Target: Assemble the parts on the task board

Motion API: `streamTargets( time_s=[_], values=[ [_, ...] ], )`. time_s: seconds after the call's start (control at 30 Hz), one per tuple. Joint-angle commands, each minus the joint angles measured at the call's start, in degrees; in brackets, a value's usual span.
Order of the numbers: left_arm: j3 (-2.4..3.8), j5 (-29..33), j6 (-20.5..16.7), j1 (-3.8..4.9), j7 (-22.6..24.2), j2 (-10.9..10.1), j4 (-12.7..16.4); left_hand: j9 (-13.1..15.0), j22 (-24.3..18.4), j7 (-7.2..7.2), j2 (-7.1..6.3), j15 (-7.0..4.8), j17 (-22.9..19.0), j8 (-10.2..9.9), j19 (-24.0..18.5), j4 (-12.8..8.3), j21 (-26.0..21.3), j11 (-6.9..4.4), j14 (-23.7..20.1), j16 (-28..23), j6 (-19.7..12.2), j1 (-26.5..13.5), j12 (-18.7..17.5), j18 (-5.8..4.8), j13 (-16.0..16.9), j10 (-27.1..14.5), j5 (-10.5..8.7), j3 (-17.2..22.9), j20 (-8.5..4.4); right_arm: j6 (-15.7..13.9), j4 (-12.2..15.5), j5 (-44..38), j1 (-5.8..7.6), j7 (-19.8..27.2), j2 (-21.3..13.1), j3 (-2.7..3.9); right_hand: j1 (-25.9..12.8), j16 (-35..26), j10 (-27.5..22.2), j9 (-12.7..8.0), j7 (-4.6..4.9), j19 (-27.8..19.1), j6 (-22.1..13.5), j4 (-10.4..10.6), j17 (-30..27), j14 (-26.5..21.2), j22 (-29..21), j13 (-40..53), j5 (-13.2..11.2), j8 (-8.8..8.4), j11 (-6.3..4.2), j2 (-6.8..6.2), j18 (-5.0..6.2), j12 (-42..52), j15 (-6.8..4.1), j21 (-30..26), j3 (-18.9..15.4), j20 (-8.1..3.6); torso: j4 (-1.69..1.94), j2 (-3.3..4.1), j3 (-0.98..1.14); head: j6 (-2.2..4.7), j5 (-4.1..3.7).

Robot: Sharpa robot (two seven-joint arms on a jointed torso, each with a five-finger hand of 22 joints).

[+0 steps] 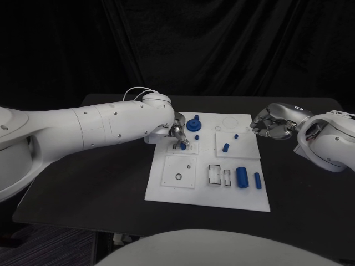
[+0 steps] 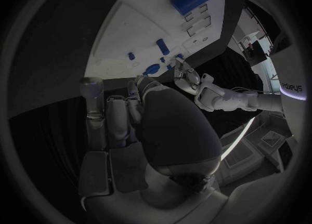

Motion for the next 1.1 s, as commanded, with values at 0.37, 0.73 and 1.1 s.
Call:
streamTargets(
  time_s=[0.37, 0.73, 1.1],
  values=[
    [0.01, 0.0, -11.5, -0.61, 2.3, -5.3, 6.8, 1.2, 15.1, -0.45, -1.47, -0.43, 15.1, 1.0, 6.0, -1.2, -0.2, -0.42, 6.1, 0.2, -0.1, -1.5, 0.0, -0.8, 15.0, 6.0, 0.41, 3.1, -0.49, -0.3, -0.1, -0.2, -0.14, -1.3, -0.2, 0.04, 0.1, -0.5, -0.6, 0.0, 0.13, -0.6, 0.1, -0.1, -0.4, -0.5, 3.9, -0.3, 0.2, -0.3, 0.12, 0.27, 1.11, -0.4, 0.08, -0.9, 0.5, 0.01, 0.02, 0.01, -0.02, 0.01, -0.14],
    [0.01, 0.0, -19.5, -1.32, 5.5, -8.6, 10.4, 1.8, 15.1, -0.35, -1.93, -0.41, 15.1, 1.2, 6.0, -1.6, -0.2, -0.37, 6.1, 0.2, -0.8, -2.2, 0.0, -0.8, 15.0, 6.0, 0.4, 4.4, -0.48, -0.3, -0.3, -0.2, -0.28, -1.3, -0.1, 0.04, 0.1, -0.7, -0.8, 0.0, 0.15, -0.7, 0.0, -0.1, -0.5, -0.6, 3.9, -0.4, 0.2, -0.33, 0.14, 0.25, 1.16, -0.5, 0.11, -1.2, 0.5, 0.03, 0.06, 0.0, -0.01, 0.01, -0.07],
    [0.01, -4.3, -31.9, -3.96, 10.9, -11.2, 13.0, 2.2, 15.1, -0.09, -2.19, -0.28, 15.1, 1.2, 6.0, -1.6, -0.2, -0.18, 6.1, 0.2, -1.5, -2.8, 0.0, -0.8, 15.0, 6.0, 0.23, 5.6, -0.38, -0.7, -0.2, -0.2, -0.3, -1.3, -0.2, 0.04, 0.1, -0.8, -1.0, 0.0, 0.19, -0.9, -0.1, -0.1, -0.6, -0.7, 3.8, -0.5, 0.3, -0.42, 0.18, 0.19, 1.18, -0.6, 0.14, -1.4, 0.6, 0.05, 0.0, -0.04, 0.01, 0.01, -0.06]
  ],
)
